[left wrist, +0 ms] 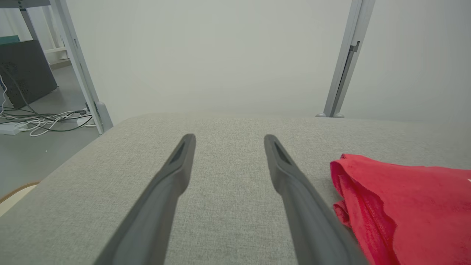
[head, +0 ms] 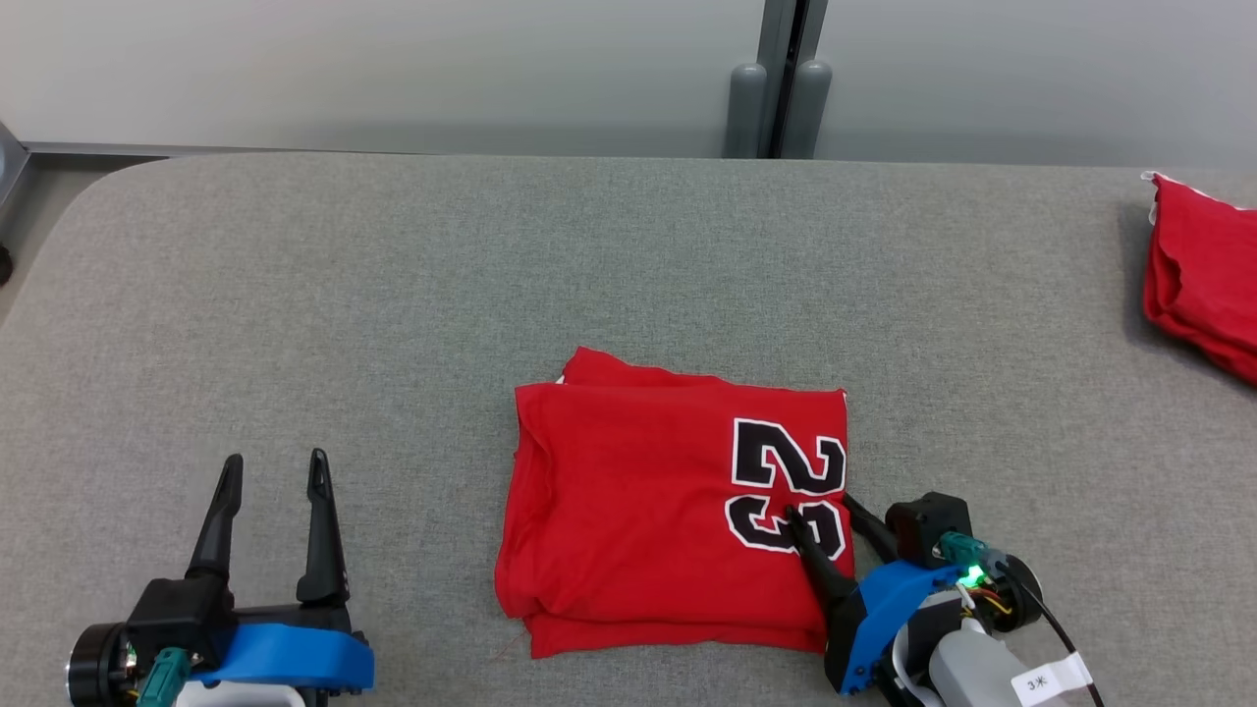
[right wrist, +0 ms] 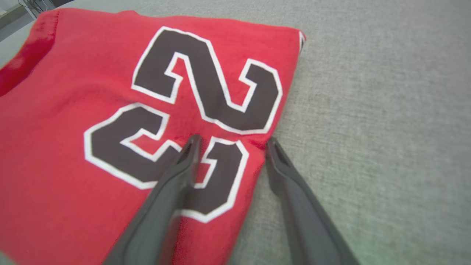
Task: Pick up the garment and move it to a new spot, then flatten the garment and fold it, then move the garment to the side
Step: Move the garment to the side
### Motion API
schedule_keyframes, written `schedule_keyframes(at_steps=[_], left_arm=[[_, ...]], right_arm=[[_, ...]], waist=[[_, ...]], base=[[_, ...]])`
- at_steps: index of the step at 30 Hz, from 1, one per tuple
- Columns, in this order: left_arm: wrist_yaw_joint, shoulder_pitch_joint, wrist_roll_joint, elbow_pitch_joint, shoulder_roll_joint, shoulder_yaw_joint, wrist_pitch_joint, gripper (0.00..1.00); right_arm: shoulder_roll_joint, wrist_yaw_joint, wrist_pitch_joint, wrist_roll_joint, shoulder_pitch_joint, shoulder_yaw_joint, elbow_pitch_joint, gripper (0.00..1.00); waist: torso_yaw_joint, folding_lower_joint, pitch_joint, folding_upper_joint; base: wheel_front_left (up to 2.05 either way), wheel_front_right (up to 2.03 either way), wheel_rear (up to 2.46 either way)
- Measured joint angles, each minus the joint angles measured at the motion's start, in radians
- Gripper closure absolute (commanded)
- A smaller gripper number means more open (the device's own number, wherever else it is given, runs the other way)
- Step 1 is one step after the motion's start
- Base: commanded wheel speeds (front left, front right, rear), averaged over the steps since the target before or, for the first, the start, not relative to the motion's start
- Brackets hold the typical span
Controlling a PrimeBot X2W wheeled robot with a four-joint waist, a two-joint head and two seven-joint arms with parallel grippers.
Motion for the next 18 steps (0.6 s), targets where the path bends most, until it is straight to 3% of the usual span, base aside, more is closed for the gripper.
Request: schedule_keyframes(at_steps=[1,6,11,18], left_arm=[[0.0,-0.005,0.0,0.001,0.0,0.0,0.0,0.0],[0.002,-0.015,-0.002,-0.002,0.0,0.001,0.0,0.0],[0.004,-0.026,-0.013,-0.025,-0.001,0.003,0.0,0.0],[0.004,-0.071,-0.018,-0.074,0.0,-0.006,0.0,0.0]], right_arm=[[-0.001,0.0,0.0,0.007,-0.007,0.01,0.006,1.0],[0.003,0.001,-0.011,0.022,-0.048,0.028,0.027,1.0],[-0.002,0.001,-0.024,-0.075,-0.16,-0.005,0.047,1.0],[-0.076,0.001,-0.027,-0.164,-0.348,0.005,0.039,1.0]], waist=[[0.0,0.0,0.003,0.0],[-0.006,0.0,0.006,0.0001],[-0.019,0.0001,0.02,0.0],[-0.044,0.0001,0.088,0.0]], base=[[0.0,0.0,0.0],[0.0,0.0,0.0],[0.0,0.0,0.0],[0.0,0.0,0.0]])
